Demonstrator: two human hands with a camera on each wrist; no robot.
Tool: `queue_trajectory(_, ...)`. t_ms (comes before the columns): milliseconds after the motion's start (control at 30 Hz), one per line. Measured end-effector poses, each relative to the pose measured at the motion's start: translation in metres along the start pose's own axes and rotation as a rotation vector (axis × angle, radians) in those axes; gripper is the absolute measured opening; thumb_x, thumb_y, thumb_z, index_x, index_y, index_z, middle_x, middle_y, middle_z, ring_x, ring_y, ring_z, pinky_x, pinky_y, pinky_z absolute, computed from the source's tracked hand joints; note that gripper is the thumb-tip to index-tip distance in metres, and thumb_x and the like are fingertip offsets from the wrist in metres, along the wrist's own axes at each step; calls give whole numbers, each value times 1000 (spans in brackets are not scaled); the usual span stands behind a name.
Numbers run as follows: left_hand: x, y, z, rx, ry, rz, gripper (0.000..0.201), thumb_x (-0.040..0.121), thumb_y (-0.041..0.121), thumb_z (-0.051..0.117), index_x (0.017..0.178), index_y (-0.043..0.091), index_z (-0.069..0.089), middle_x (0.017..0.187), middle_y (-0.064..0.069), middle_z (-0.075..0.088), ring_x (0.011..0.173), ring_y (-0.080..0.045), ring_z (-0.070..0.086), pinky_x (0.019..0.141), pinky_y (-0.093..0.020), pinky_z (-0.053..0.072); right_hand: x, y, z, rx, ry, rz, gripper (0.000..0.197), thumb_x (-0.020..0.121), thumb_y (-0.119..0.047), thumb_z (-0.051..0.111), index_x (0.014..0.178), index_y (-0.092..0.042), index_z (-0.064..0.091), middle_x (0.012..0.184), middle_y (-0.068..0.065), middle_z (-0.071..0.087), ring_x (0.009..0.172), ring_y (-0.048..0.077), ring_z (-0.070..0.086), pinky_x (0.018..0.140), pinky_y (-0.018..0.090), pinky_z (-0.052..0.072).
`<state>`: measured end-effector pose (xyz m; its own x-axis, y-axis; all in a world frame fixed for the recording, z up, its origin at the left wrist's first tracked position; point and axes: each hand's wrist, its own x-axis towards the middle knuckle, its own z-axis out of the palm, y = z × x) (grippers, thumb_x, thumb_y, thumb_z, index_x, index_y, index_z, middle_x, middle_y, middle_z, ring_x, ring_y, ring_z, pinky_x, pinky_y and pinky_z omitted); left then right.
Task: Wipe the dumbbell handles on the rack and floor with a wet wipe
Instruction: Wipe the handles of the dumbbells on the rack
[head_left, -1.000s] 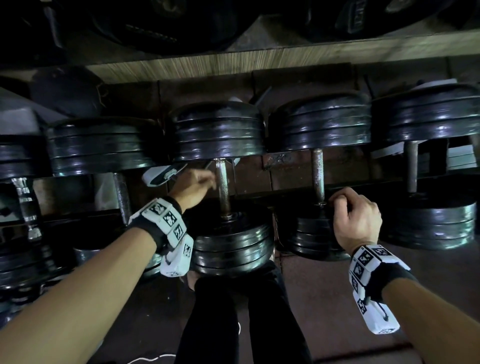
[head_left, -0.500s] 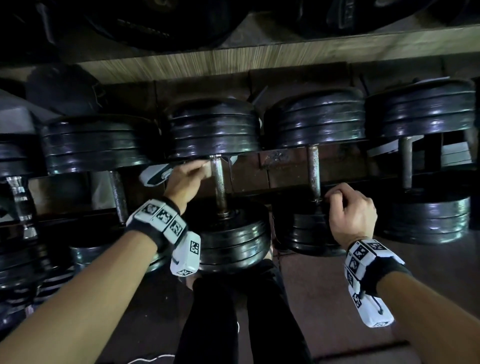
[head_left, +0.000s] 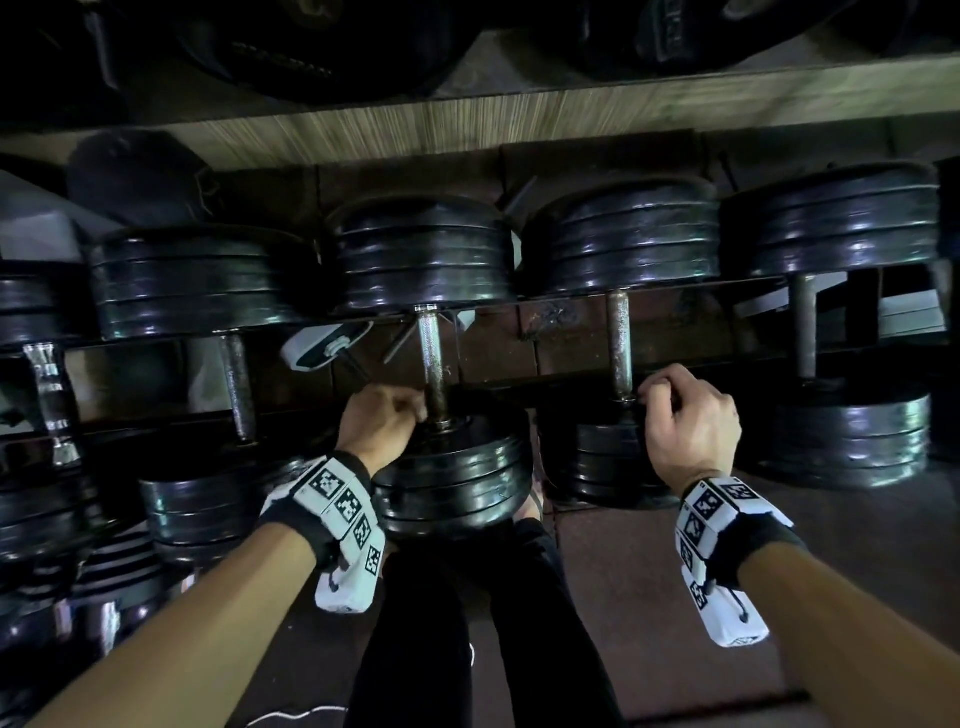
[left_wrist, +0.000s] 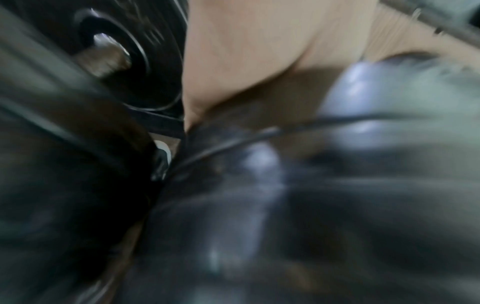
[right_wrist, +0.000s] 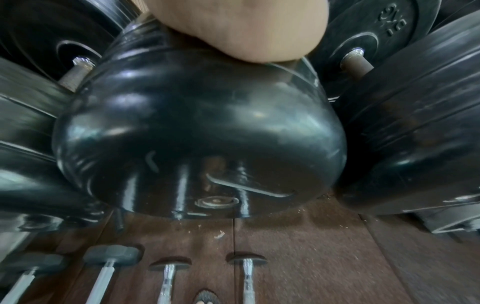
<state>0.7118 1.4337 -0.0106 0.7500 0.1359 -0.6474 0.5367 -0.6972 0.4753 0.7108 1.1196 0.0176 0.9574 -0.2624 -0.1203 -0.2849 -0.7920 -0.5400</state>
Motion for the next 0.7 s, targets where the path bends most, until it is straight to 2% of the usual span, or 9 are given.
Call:
queue_trajectory(67, -21, 2, -3, -62, 74, 15, 18, 94, 13, 63, 101, 18, 79, 101, 3, 76, 96, -9, 66, 70, -2, 36, 0, -4, -3, -12, -36, 35, 47, 83, -41, 29, 79, -14, 68, 68, 5, 64, 74, 38, 62, 77, 46, 47)
queue_trajectory(133, -40, 8, -2, -133, 120, 66, 20, 94, 14, 65, 108, 19, 77, 104, 4, 76, 95, -1, 64, 73, 5, 35, 1, -11, -6, -73, -103, 31, 46, 81, -46, 31, 83, -20, 68, 68, -3, 62, 78, 35, 65, 84, 46, 46)
queue_trajectory(200, -55, 24, 4, -169, 109, 139, 20, 93, 18, 66, 109, 24, 77, 103, 9, 76, 93, 5, 65, 81, -1, 42, -1, -21, -7, -108, -234, -25, 40, 82, -53, 37, 92, -31, 69, 70, -14, 61, 84, 23, 70, 93, 47, 45)
queue_trajectory(300, -69, 60, 16, -292, 25, 233, 16, 92, 22, 69, 106, 26, 75, 96, 16, 75, 94, 9, 66, 87, -15, 49, -11, -32, -6, 36, -472, -238, 41, 88, -59, 48, 119, -38, 65, 98, -20, 72, 96, 6, 69, 97, 50, 47)
queue_trajectory(367, -73, 87, 21, -416, 18, 230, 14, 90, 20, 72, 105, 22, 72, 89, 13, 75, 89, 9, 67, 80, -7, 45, -14, -30, -3, 89, -620, -341, 52, 92, -60, 46, 135, -34, 59, 122, -15, 70, 112, 8, 65, 100, 49, 46)
queue_trajectory(400, -73, 97, 22, -468, 27, 222, 14, 89, 21, 73, 103, 20, 70, 87, 11, 75, 87, 8, 68, 77, -5, 44, -12, -28, -5, 110, -669, -336, 54, 93, -60, 45, 137, -31, 58, 125, -14, 69, 116, 9, 63, 102, 48, 45)
queue_trajectory(500, -73, 116, 25, -545, 5, 207, 15, 87, 23, 76, 99, 17, 69, 85, 6, 76, 85, 3, 69, 77, -4, 44, 0, -23, -14, 295, -732, -187, 32, 95, -46, 60, 117, -22, 64, 106, -13, 71, 103, 5, 65, 97, 38, 50)
queue_trajectory(600, -67, 117, 35, -463, -19, 224, 12, 88, 25, 74, 96, 19, 68, 83, 8, 76, 85, 3, 68, 79, -6, 43, 10, -15, -21, 307, -656, -120, 17, 93, -34, 71, 100, -22, 61, 90, -9, 69, 86, 10, 66, 85, 39, 54)
queue_trajectory(700, -52, 95, 48, -29, 133, 272, 11, 94, 34, 63, 93, 24, 67, 80, 8, 73, 85, -10, 69, 84, -29, 49, 16, -4, -21, 67, -521, -60, 19, 94, -40, 65, 100, -24, 57, 82, -3, 70, 76, 24, 67, 69, 41, 55)
